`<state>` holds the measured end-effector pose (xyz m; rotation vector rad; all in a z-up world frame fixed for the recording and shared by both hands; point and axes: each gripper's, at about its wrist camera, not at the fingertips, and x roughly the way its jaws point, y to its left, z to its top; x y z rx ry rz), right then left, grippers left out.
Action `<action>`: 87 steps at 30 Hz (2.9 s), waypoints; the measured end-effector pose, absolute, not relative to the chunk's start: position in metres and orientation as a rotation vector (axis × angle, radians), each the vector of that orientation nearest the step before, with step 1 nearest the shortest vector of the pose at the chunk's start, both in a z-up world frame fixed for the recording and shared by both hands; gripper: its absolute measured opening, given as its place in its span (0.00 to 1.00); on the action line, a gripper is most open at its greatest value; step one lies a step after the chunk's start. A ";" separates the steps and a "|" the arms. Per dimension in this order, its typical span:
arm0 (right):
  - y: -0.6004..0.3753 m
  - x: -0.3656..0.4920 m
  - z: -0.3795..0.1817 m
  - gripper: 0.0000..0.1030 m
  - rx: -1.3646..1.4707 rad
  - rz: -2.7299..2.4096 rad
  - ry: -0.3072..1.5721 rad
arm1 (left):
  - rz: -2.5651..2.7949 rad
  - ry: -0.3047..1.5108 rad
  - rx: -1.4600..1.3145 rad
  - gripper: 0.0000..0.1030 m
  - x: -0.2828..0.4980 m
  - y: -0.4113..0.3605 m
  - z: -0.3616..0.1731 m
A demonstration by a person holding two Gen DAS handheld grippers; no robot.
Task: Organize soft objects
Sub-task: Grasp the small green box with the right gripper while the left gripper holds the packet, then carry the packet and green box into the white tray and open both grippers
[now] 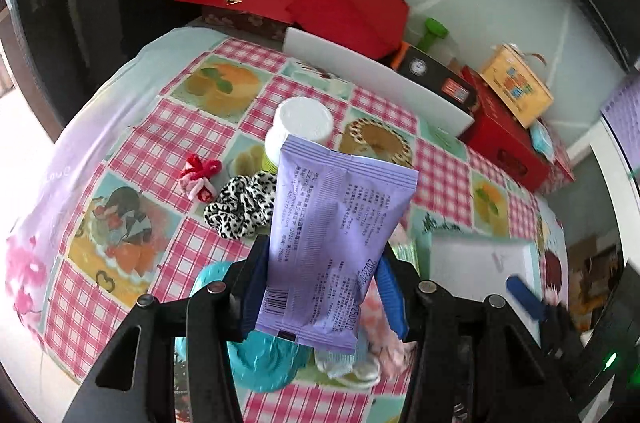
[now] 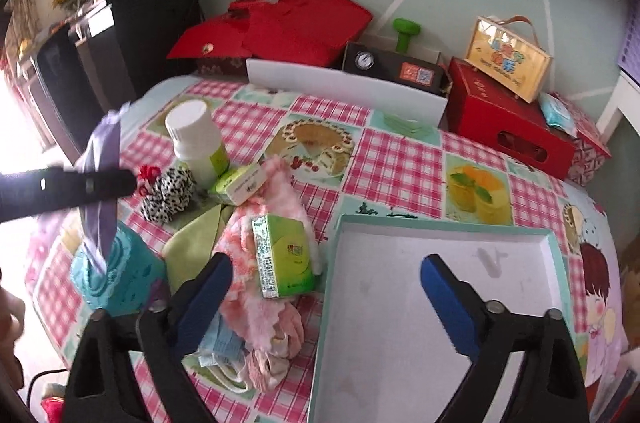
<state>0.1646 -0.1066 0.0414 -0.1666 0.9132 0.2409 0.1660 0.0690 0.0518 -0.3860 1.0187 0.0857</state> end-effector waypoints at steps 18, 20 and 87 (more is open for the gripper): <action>-0.080 0.178 -0.006 0.56 -0.250 0.265 1.001 | 0.050 1.043 -0.504 0.49 0.182 0.079 0.021; -0.081 0.178 -0.004 0.55 -0.248 0.267 0.995 | 0.054 1.044 -0.525 0.49 0.182 0.085 0.019; -0.177 0.156 0.091 0.23 0.073 0.181 0.715 | -0.077 0.736 -0.421 0.07 0.156 0.048 0.112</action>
